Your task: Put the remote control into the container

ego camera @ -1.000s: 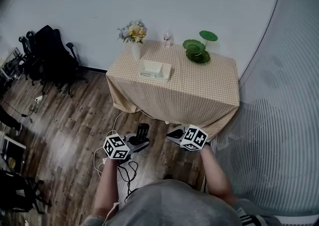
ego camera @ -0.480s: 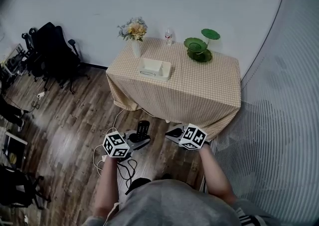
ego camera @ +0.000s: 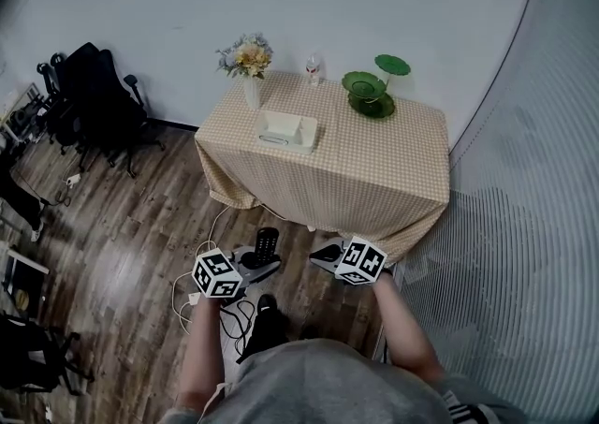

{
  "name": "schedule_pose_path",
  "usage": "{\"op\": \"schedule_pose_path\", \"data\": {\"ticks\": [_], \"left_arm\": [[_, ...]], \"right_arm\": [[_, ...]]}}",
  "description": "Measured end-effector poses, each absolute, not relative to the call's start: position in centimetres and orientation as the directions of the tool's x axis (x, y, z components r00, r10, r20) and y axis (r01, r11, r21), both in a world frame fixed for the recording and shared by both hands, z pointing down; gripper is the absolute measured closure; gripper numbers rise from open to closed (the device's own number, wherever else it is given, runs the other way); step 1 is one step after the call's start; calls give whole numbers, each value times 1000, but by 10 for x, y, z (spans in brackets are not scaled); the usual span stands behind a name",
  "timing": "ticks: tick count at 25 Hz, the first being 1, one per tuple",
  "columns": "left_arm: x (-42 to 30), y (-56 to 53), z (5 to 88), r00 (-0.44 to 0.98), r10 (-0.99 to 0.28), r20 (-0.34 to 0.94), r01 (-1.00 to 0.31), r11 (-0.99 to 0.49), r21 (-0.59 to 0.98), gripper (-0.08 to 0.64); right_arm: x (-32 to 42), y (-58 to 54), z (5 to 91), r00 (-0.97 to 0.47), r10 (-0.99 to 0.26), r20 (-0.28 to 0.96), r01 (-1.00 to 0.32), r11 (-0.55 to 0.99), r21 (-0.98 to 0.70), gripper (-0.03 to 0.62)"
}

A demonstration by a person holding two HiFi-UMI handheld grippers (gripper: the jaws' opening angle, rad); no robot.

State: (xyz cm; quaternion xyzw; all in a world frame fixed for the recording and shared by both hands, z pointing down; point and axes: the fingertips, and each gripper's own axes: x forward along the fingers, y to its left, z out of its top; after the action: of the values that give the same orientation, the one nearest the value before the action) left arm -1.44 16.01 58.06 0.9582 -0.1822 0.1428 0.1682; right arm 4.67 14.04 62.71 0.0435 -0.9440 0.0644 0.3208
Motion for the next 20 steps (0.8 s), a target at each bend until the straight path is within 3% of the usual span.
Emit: {"op": "schedule_pose_path", "data": {"ticks": [20], "left_arm": [[-35,125,582,907,-249,338,-345,-901,263,522]], "right_arm": [[30,105,628,-757,-103,645,-172,984,-44,575]]}}
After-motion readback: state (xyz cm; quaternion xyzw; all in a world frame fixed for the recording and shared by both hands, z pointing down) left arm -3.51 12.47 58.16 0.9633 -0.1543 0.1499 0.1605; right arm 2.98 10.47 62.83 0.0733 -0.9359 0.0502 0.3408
